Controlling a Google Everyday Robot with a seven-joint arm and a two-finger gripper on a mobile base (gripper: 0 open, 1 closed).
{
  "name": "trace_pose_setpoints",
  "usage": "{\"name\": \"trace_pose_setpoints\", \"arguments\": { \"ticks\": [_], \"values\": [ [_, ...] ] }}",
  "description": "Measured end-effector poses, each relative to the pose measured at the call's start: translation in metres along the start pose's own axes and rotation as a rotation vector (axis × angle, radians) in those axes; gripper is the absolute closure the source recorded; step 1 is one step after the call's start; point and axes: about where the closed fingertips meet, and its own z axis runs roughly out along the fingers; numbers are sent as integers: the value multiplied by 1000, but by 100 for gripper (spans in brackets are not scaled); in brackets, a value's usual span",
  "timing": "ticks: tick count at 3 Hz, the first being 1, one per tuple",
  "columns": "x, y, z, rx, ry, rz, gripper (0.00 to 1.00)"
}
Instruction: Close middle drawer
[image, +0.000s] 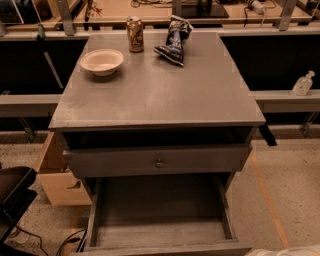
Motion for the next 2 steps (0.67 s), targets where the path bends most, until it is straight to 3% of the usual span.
{"name": "trace_pose_setpoints", "arguments": {
  "ticks": [1,2],
  "values": [
    [10,-4,48,-55,-12,8,100],
    [9,-4,48,-54,-12,8,100]
  ]
}}
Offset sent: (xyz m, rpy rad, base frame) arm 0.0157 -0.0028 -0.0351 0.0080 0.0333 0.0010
